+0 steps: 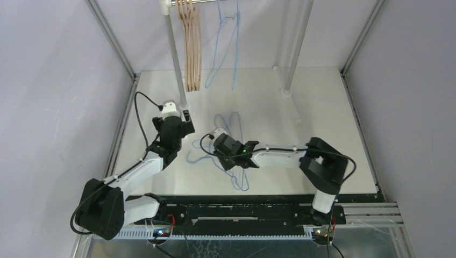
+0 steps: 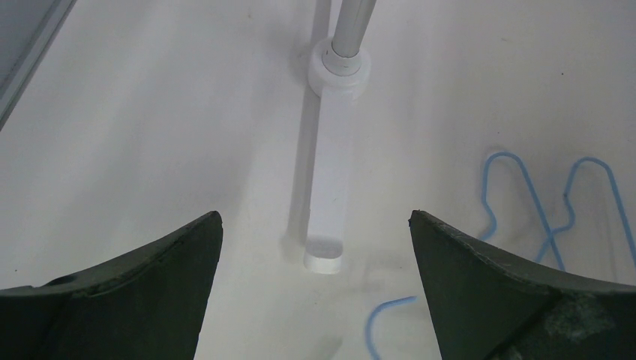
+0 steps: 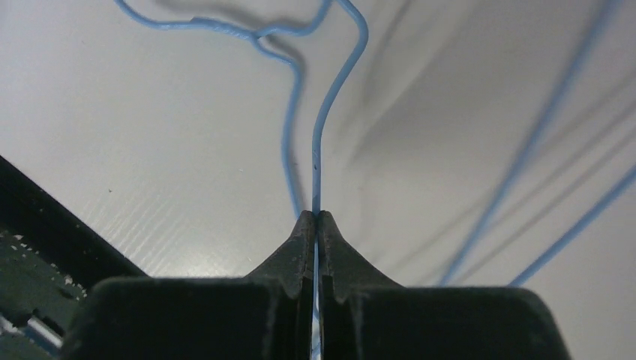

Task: Organize the hangers

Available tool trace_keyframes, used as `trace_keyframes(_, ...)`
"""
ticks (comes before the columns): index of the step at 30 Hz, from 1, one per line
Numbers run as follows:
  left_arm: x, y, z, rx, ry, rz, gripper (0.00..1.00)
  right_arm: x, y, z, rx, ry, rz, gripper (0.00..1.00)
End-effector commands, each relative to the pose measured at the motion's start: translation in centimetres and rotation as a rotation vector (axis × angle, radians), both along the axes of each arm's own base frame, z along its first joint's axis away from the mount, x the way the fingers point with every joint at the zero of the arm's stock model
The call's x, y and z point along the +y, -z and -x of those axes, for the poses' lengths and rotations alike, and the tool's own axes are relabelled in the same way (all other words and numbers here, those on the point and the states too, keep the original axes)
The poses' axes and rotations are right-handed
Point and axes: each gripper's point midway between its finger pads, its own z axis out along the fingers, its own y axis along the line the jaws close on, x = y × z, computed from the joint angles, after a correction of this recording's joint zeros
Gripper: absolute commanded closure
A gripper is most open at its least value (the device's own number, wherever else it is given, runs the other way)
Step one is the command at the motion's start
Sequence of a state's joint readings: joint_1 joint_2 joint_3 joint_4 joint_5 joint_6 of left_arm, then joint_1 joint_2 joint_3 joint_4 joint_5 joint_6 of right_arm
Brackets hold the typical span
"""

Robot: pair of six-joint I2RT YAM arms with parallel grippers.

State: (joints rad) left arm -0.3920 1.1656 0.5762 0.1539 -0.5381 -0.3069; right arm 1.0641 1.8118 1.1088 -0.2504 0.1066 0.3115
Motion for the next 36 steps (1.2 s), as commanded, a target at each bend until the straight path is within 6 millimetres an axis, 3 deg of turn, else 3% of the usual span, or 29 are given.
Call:
trace_keyframes(1, 0.5, -1.4, -0.1, -0.064, -0.029, 0.026, 0.01, -3.0, -5.9, -2.9, -0.104, 0.107, -0.091, 1.00)
trace_keyframes(5, 0.4, -1.3, -0.1, -0.062, -0.027, 0.027, 0.00, -5.3, -9.0, -3.8, -0.088, 0.131, -0.182, 1.00)
trace_keyframes(11, 0.4, -1.3, 0.0, -0.061, -0.028, 0.027, 0.00, -10.0, -10.3, -4.9, -0.065, 0.239, -0.271, 1.00)
trace_keyframes(14, 0.4, -1.1, -0.1, -0.057, -0.026, 0.029, 0.01, -11.1, -11.7, -5.1, -0.003, 0.247, -0.436, 1.00)
trace_keyframes(18, 0.2, -0.9, -0.2, -0.053, -0.020, 0.033, 0.01, -11.5, -15.3, -5.4, 0.032, 0.200, -0.637, 1.00)
trace_keyframes(27, 0.1, -1.0, -0.3, -0.052, -0.019, 0.032, 0.01, -14.6, -24.3, -8.3, -0.111, 0.250, -0.861, 1.00)
trace_keyframes(36, 0.2, -0.9, -0.3, -0.050, -0.020, 0.032, 0.01, -17.0, -30.4, -10.2, -0.186, 0.290, -1.021, 1.00)
